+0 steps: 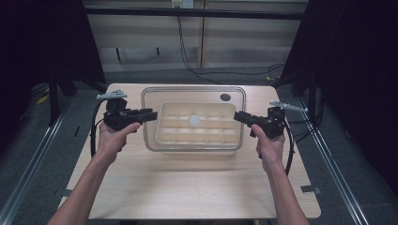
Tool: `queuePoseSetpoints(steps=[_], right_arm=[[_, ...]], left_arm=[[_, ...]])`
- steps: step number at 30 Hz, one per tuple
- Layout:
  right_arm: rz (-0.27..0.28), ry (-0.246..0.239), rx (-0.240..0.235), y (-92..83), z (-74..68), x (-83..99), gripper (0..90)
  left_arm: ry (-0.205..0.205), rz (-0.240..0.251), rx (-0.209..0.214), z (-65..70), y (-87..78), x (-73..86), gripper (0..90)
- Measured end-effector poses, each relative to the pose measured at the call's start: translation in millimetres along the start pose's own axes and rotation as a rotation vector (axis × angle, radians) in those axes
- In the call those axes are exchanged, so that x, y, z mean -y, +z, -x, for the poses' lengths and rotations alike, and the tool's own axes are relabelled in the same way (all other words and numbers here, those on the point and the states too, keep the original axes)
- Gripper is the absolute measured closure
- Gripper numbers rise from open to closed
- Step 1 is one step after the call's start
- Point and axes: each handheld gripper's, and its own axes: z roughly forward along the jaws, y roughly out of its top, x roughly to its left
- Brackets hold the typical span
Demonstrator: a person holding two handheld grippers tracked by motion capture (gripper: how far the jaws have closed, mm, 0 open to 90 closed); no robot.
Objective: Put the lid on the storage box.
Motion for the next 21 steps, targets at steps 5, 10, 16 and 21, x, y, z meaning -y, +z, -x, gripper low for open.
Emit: queuePoseSetpoints(steps=[5,10,16,21], right_arm=[[-0.004,0.005,0.008,6.8,5.5,-6.1,68.8],[-0.009,0.020,0.016,12.7,13.3,-9.4,68.8],[-0.023,0.050,0.023,20.2,26.0,-10.9,68.6],[-0.044,0.062,0.030,26.4,35.5,-10.2,68.6]], left_arm=[[-0.013,0.002,-0.005,-8.4,7.7,-5.8,64.4],[-0.028,-0.002,-0.007,-15.5,17.6,-10.9,64.1],[-0.052,-0.014,-0.008,-23.9,30.4,-15.0,64.0],[-0.067,-0.026,-0.006,-30.4,37.8,-12.2,63.9]])
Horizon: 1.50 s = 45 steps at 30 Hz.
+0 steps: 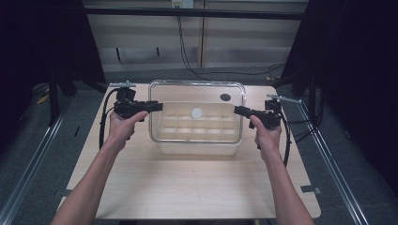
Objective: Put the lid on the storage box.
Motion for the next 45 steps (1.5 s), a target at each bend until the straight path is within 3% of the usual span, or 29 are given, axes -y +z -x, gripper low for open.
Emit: queuePoseSetpoints(steps=[3,7,10,15,18,24,31,40,45], right_arm=[[0.000,0.014,-0.003,2.2,3.0,0.0,68.6],[-0.006,0.012,-0.007,1.3,2.8,-0.8,68.8],[-0.013,0.022,0.001,1.6,2.1,-2.3,68.6],[-0.020,0.025,-0.015,-0.4,0.2,-0.5,68.9],[-0.013,0.018,-0.002,1.9,0.9,3.0,68.8],[-0.023,0.006,0.015,2.7,7.1,2.8,68.6],[-0.028,0.034,0.031,12.0,16.8,3.3,67.2],[-0.042,0.030,0.067,20.0,22.0,5.6,64.1],[-0.070,0.015,0.107,24.7,25.0,7.4,61.4]], left_arm=[[-0.027,0.004,0.004,-2.1,1.7,1.5,63.9],[-0.032,-0.001,0.002,-1.7,1.4,0.7,63.8],[-0.068,-0.003,0.008,-0.3,0.1,-0.1,64.0],[-0.050,-0.014,0.005,1.5,-4.0,0.6,64.0],[-0.057,-0.012,-0.011,-0.4,0.6,4.4,63.5],[-0.082,-0.012,0.013,-7.8,12.9,10.5,62.2],[-0.107,-0.015,0.006,-16.9,23.9,12.8,59.6],[-0.125,-0.017,-0.008,-24.5,34.4,10.4,58.4],[-0.154,-0.024,-0.007,-32.6,43.2,13.1,57.8]])
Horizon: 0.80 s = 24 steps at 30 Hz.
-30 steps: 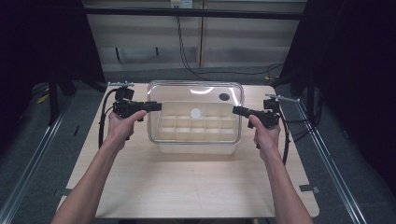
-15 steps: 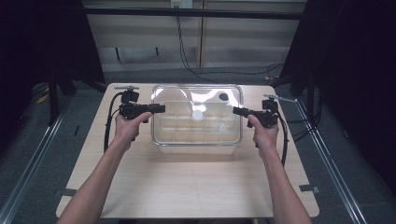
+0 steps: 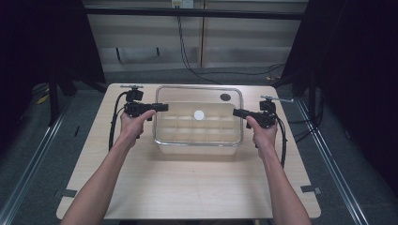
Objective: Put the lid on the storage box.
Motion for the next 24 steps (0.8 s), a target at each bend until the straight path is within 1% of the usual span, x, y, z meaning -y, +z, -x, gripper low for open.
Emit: queuePoseSetpoints(steps=[2,3,4,5,6,7,8,9,11,12,13,14,16,19,20,24], right_arm=[[-0.008,-0.002,0.009,1.3,0.2,0.0,60.6],[-0.017,-0.006,0.015,3.0,0.8,0.0,60.0],[-0.025,-0.002,0.019,4.7,1.8,0.1,59.7],[-0.025,0.001,0.022,5.7,2.3,0.4,59.3],[-0.027,0.000,0.030,7.5,3.8,1.9,59.1],[-0.027,0.006,0.032,8.6,4.4,2.5,58.9],[-0.032,0.010,0.035,9.5,5.1,3.2,58.4],[-0.032,0.010,0.035,9.5,5.1,3.2,58.4],[-0.033,0.009,0.047,12.5,6.4,4.8,57.5],[-0.033,0.009,0.047,12.5,6.4,4.8,57.5],[-0.036,0.010,0.053,13.0,6.2,5.3,57.2],[-0.046,0.004,0.084,15.3,5.1,6.3,55.1],[-0.064,-0.011,0.121,18.1,3.5,6.7,53.6],[-0.068,-0.002,0.122,20.0,5.5,7.3,53.8],[-0.071,-0.006,0.137,21.5,6.5,7.9,53.8],[-0.074,-0.003,0.147,22.6,7.4,8.7,53.9]], left_arm=[[-0.003,-0.002,-0.004,-1.7,1.1,0.4,57.6],[-0.010,-0.002,-0.014,-2.9,2.9,0.8,57.6],[-0.009,-0.004,-0.020,-4.3,3.3,0.8,57.5],[-0.018,-0.007,-0.015,-6.1,4.2,1.4,57.6],[-0.019,-0.009,-0.017,-7.4,5.3,1.9,57.5],[-0.030,-0.014,-0.019,-9.2,6.7,2.7,57.5],[-0.025,-0.016,-0.030,-9.9,7.3,2.9,57.5],[-0.025,-0.016,-0.030,-9.9,7.3,2.9,57.5],[-0.041,-0.018,-0.030,-12.2,8.7,5.0,57.5],[-0.041,-0.018,-0.030,-12.2,8.7,5.0,57.5],[-0.043,-0.023,-0.033,-13.8,9.4,5.8,57.5],[-0.043,-0.044,-0.050,-15.5,11.4,6.5,57.3],[-0.047,-0.056,-0.049,-18.4,12.6,7.2,57.1],[-0.051,-0.055,-0.051,-20.3,14.4,9.5,57.0],[-0.060,-0.058,-0.052,-21.9,16.0,11.0,56.8],[-0.057,-0.058,-0.050,-23.9,16.0,12.1,57.1]])
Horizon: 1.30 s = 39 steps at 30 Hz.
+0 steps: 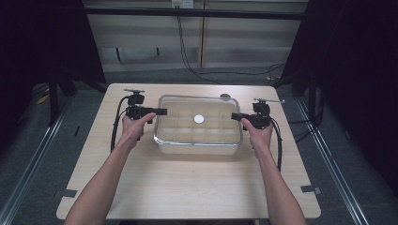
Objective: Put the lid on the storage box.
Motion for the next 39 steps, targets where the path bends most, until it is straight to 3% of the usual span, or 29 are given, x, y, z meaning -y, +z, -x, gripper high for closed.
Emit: queuePoseSetpoints(steps=[2,4,6,10,23,26,34,39], right_arm=[[0.001,0.003,0.006,1.5,0.2,0.7,53.5],[0.001,0.002,0.015,2.0,-0.4,0.7,53.4],[0.000,0.001,0.018,2.1,-0.6,0.9,53.3],[-0.015,0.008,0.026,7.6,1.8,3.8,52.2],[-0.012,-0.002,0.042,11.6,0.3,1.3,49.6],[-0.008,-0.004,0.049,12.9,-0.3,2.2,44.8],[-0.013,0.000,0.057,12.1,0.7,1.9,38.8],[0.029,0.008,0.026,0.7,-0.8,-1.7,31.4]], left_arm=[[0.006,-0.003,-0.008,0.4,-0.5,-0.4,57.2],[0.026,-0.016,-0.042,0.4,-1.4,-0.6,57.3],[0.018,-0.012,-0.053,0.6,-0.7,0.2,57.3],[-0.008,-0.013,-0.042,-6.0,1.7,5.2,57.7],[-0.014,-0.014,-0.040,-6.6,2.3,5.6,57.3],[0.002,-0.024,-0.041,-6.6,1.5,5.3,56.5],[0.007,-0.001,-0.086,-5.2,-1.8,5.9,50.6],[0.012,0.013,-0.094,-2.2,-10.7,6.9,40.1]])
